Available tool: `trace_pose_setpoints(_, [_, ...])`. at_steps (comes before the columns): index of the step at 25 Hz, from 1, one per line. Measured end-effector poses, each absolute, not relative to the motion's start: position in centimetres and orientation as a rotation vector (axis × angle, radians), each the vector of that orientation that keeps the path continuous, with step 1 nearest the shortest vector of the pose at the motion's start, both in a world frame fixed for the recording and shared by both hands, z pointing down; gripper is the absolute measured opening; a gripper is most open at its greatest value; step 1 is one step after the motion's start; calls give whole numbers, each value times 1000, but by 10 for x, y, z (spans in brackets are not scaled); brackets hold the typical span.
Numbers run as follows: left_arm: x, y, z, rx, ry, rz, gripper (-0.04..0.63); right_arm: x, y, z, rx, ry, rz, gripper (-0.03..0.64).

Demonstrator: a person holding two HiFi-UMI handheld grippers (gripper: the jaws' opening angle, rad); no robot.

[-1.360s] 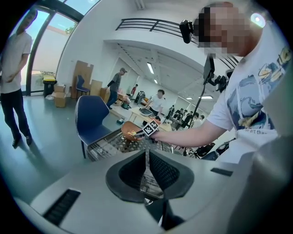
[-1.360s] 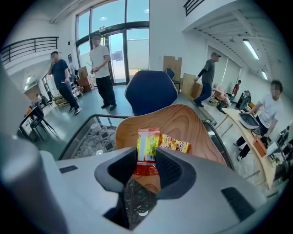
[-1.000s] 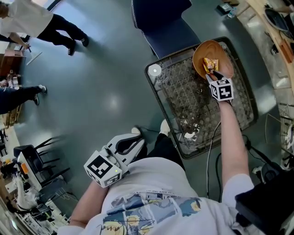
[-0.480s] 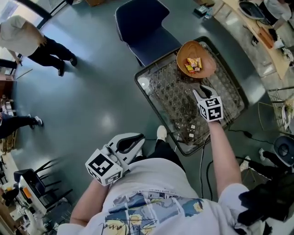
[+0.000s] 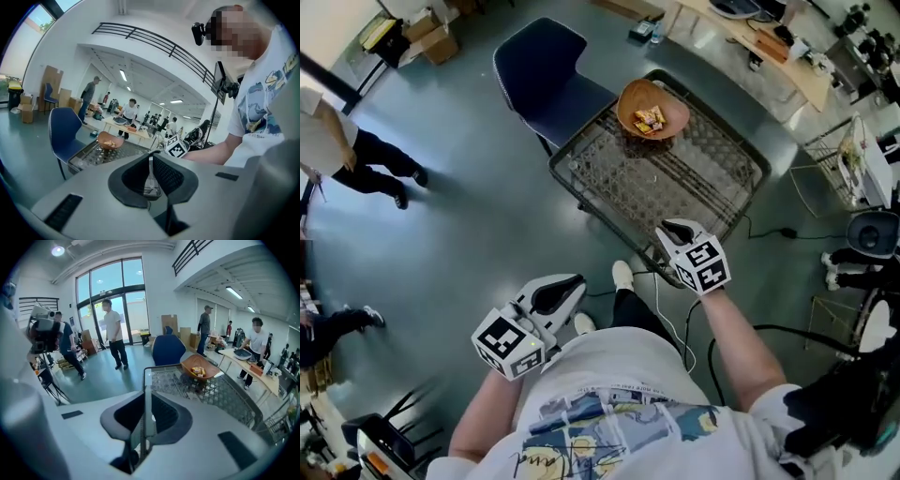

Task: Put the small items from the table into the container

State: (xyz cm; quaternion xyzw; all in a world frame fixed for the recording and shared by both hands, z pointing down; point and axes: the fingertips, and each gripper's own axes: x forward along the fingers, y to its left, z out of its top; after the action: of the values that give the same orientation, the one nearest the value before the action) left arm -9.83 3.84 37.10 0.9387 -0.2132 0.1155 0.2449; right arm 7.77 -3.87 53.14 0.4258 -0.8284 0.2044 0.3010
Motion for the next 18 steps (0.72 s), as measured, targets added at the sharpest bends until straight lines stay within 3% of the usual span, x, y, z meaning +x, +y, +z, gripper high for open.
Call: trace_pose_setpoints(18, [-145, 150, 374, 2622, -458, 378, 11, -47, 144, 468, 1079, -2292, 439, 11])
